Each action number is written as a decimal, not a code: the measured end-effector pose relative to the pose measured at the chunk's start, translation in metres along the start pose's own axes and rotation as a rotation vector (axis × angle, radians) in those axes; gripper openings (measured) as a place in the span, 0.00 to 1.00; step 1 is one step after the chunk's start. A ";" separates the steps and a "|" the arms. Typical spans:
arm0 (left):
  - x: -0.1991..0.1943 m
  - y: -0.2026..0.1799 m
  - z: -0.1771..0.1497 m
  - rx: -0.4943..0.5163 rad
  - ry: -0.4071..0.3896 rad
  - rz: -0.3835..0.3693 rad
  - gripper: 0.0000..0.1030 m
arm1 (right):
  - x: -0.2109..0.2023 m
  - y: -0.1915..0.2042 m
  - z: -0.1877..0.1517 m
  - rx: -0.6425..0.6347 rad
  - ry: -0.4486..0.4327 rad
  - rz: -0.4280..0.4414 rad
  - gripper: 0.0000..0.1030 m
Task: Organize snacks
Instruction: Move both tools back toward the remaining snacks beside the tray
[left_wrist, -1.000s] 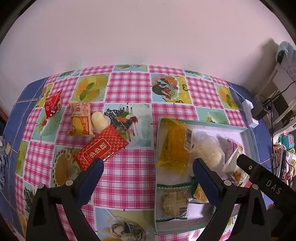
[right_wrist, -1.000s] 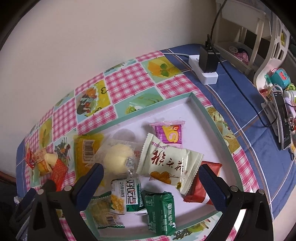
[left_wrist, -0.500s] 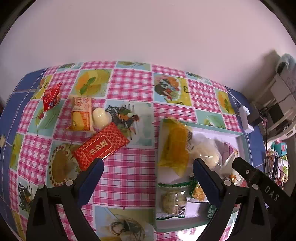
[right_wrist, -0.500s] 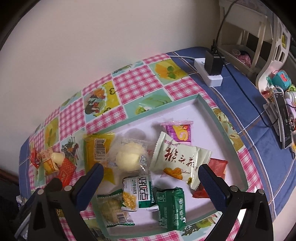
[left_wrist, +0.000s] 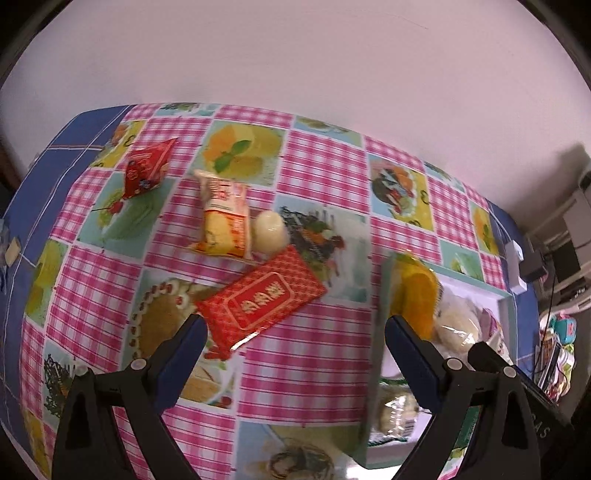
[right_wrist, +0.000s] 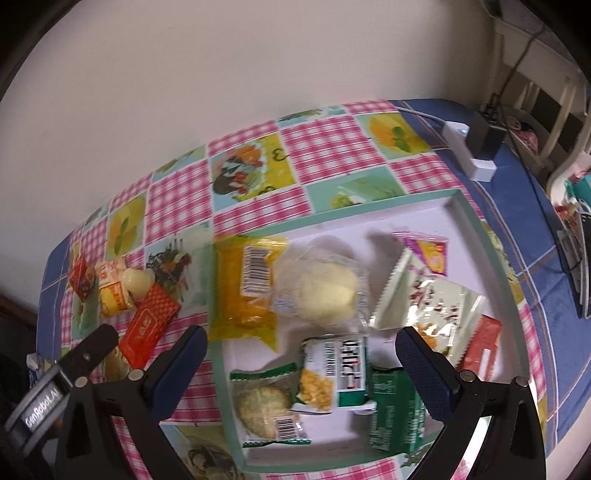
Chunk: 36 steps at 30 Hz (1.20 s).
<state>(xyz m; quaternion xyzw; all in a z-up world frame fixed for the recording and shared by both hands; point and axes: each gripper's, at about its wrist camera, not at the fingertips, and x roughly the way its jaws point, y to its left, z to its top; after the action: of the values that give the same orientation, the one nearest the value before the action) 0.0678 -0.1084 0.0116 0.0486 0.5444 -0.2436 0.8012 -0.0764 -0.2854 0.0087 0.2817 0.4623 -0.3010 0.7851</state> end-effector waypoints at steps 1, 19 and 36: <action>0.001 0.003 0.000 -0.006 0.000 0.003 0.94 | 0.001 0.003 -0.001 -0.005 0.001 0.002 1.00; 0.013 0.049 0.010 -0.100 -0.011 0.009 0.94 | 0.020 0.057 -0.009 -0.123 -0.003 0.062 1.00; 0.024 0.103 0.038 -0.193 -0.009 -0.024 0.94 | 0.034 0.114 -0.009 -0.228 -0.016 0.156 0.87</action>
<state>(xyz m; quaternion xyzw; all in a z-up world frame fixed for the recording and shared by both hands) 0.1524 -0.0389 -0.0139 -0.0365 0.5621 -0.1999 0.8017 0.0155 -0.2114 -0.0071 0.2231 0.4638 -0.1869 0.8368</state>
